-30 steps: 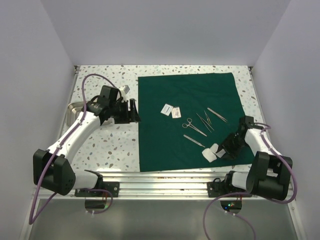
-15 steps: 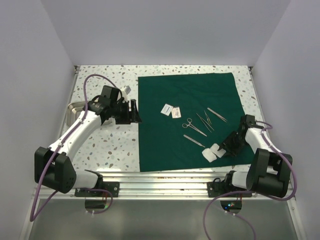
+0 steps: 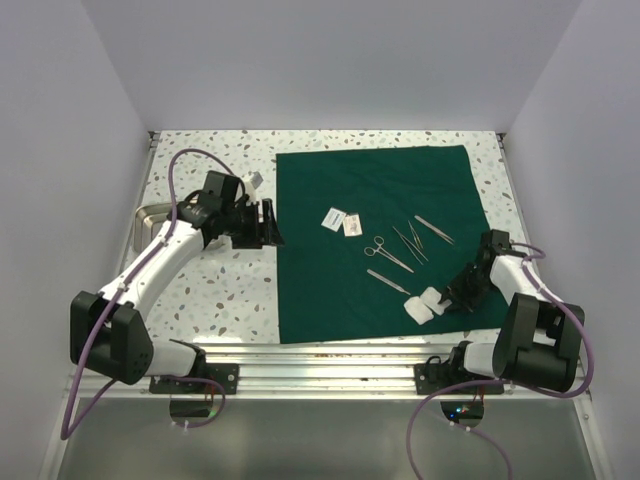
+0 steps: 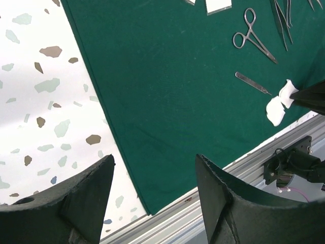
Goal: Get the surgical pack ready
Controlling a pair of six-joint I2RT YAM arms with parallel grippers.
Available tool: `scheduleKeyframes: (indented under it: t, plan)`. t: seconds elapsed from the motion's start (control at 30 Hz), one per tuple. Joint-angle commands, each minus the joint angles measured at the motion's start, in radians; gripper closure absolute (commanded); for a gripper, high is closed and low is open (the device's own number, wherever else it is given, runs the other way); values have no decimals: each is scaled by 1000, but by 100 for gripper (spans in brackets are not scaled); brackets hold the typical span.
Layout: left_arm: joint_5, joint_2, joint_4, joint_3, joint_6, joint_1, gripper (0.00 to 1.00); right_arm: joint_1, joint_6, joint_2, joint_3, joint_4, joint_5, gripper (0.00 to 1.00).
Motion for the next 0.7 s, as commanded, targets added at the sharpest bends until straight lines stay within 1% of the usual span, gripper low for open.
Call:
scheduleKeyframes:
  t: [0.0,0.13,0.27,0.3,0.4,0.53,0.67]
  plan:
    - [24,10,33,-4,8,-10,32,-3,8,-13,-1,7,22,72]
    - [29,14,37,-4,7,-10,32,-3,6,-22,2,2,14,78]
    - [29,17,37,-4,8,-11,32,-3,5,-17,10,1,8,86]
    - [30,17,37,-1,8,-13,32,-3,5,-17,11,0,5,90]
    - [29,17,34,0,11,-13,32,-3,0,-19,30,-12,-1,100]
    - [27,17,34,-1,20,-13,32,-5,-6,-30,91,-65,-6,100]
    - [32,20,33,2,25,-13,32,-3,20,-65,138,-118,-47,100]
